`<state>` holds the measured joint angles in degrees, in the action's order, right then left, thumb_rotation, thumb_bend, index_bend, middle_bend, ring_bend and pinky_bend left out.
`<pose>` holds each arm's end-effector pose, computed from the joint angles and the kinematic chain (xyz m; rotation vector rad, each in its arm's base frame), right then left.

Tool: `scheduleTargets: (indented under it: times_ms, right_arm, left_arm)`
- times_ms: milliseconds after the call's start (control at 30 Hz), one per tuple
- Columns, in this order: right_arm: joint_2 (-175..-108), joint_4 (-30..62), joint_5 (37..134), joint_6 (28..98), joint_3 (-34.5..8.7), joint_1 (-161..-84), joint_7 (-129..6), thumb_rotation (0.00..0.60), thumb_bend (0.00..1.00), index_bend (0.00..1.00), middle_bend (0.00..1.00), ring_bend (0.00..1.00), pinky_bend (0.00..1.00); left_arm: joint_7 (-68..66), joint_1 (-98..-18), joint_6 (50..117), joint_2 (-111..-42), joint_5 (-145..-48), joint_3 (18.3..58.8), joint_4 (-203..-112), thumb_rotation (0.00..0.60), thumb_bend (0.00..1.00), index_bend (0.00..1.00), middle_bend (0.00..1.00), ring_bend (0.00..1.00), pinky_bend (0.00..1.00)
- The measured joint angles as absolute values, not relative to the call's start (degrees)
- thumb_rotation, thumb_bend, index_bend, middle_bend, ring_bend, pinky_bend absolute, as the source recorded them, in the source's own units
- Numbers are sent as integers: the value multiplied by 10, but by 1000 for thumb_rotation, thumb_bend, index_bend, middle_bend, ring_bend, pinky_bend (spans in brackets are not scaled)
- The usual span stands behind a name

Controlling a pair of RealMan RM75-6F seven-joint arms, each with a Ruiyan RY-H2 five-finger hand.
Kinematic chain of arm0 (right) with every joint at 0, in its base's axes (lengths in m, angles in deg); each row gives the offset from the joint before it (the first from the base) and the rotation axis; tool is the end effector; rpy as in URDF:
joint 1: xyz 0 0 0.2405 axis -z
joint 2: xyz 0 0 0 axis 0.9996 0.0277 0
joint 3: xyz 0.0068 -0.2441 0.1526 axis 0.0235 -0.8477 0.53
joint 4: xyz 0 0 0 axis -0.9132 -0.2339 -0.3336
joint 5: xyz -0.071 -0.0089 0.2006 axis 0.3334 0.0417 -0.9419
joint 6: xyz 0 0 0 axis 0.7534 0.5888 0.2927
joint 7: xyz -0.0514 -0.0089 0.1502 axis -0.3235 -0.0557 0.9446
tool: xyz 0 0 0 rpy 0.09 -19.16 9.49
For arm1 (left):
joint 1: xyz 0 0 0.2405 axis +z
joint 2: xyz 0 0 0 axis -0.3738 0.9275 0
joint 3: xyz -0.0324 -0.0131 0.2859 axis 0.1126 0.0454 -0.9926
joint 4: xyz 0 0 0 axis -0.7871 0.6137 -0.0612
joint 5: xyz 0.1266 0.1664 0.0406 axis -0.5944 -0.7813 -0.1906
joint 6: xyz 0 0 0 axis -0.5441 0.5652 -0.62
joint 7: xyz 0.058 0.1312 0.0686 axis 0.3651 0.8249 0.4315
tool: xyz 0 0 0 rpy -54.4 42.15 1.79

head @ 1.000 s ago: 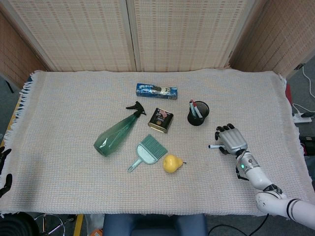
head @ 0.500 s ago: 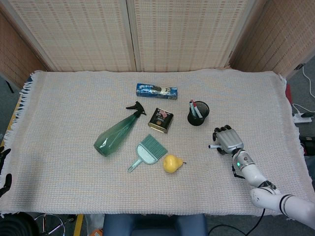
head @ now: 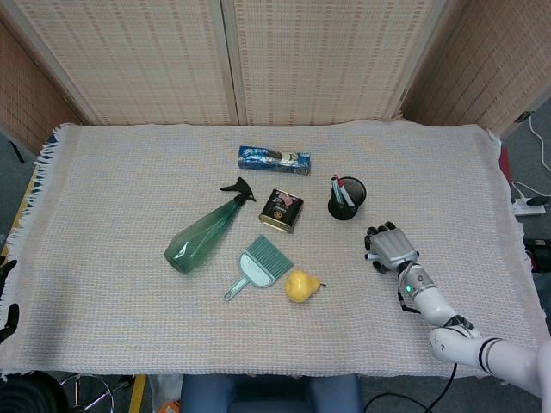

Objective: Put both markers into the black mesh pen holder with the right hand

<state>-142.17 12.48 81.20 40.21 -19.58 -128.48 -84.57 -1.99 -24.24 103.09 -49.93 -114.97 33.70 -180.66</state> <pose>-0.2953 -0.3892 -0.0020 1.9055 -0.9319 0.4160 -0.3610 0.1834 0.2150 -1.2805 -0.9345 -0.7721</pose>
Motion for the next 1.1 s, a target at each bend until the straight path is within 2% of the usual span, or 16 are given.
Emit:
scheduleTargets:
  times_ms: [333,767,1100]
  right_arm:
    - [-1431,112,807,408,-195,-1286,-847,600,275,504,183,241,186]
    - [-1431,111,812,416,-196,-1284,-843,600,275,545,183,261,206]
    - [-1427,116,822,432,-188,-1280,-827,600,288,620,190,287,232]
  left_arm:
    - [-20,-243,1029,-500,-1147,338,-1805,600,505,102,0,0,98]
    - [-20,-243,1029,-500,-1148,337,-1805,600,506,102,0,0,97]
    - [-20,-241,1032,-499,-1148,338,-1807,600,504,102,0,0,97]
